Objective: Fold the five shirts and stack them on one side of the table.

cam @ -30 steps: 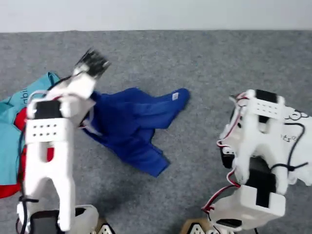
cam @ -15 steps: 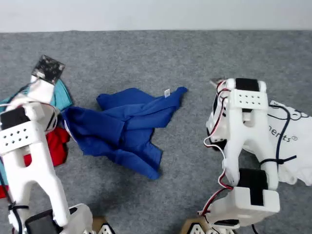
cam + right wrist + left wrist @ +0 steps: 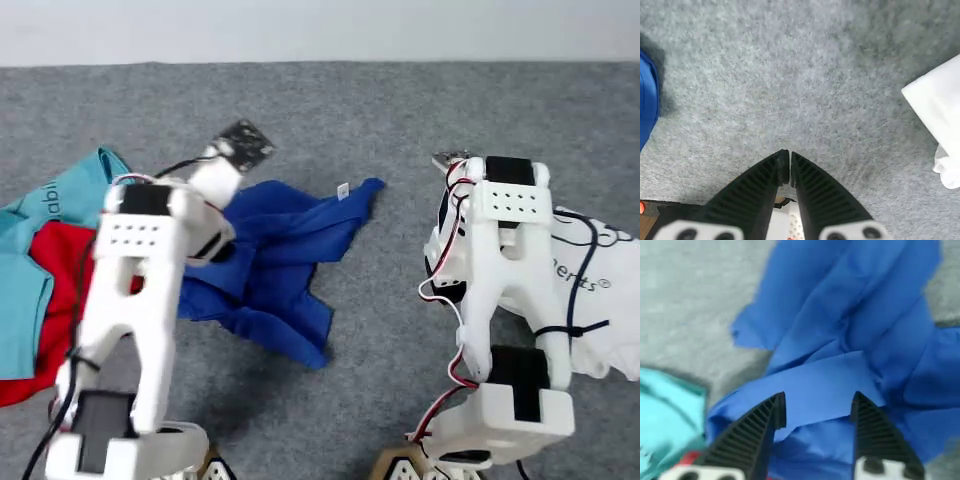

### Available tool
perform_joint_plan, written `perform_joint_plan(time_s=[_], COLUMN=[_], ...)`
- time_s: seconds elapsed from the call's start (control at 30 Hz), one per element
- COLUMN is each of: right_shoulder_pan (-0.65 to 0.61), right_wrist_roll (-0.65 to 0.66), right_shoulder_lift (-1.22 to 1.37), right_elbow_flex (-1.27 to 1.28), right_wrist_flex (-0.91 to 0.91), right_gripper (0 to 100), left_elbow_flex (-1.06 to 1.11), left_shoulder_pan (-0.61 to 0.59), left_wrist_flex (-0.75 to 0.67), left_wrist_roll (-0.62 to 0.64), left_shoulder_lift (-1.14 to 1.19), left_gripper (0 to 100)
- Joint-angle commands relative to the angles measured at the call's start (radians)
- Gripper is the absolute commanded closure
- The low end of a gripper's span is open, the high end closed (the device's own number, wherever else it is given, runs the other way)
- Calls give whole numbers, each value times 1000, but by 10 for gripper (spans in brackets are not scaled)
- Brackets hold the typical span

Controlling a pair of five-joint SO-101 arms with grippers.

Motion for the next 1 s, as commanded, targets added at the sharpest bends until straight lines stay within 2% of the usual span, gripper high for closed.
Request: perform_joint_plan(time_s=[0.0, 0.17, 0.4, 0.5, 0.57, 0.77, 0.97], right_shoulder_pan=[-2, -2, -2, -2, -2, -5, -12], right_wrist_roll=[-12, -12, -12, -12, -12, -11, -11], right_shoulder_lift=[-50, -50, -50, -56, -56, -56, -58], right_elbow_flex=[-15, 38, 74, 72, 69, 68, 52], right_wrist_flex=[42, 42, 42, 42, 42, 41, 39], right_gripper=[990, 990, 990, 990, 990, 990, 990], left_elbow_flex=[-74, -185, -249, -265, -288, -351, -346], left_shoulder_pan=[31, 38, 38, 32, 32, 25, -51], left_wrist_flex=[-5, -5, -3, -2, 32, 178, 290], left_wrist_roll=[-15, -112, -167, -166, -167, -164, -161], left_shoulder_lift=[81, 244, 459, 465, 436, 259, 3], left_gripper=[786, 786, 793, 888, 994, 996, 996])
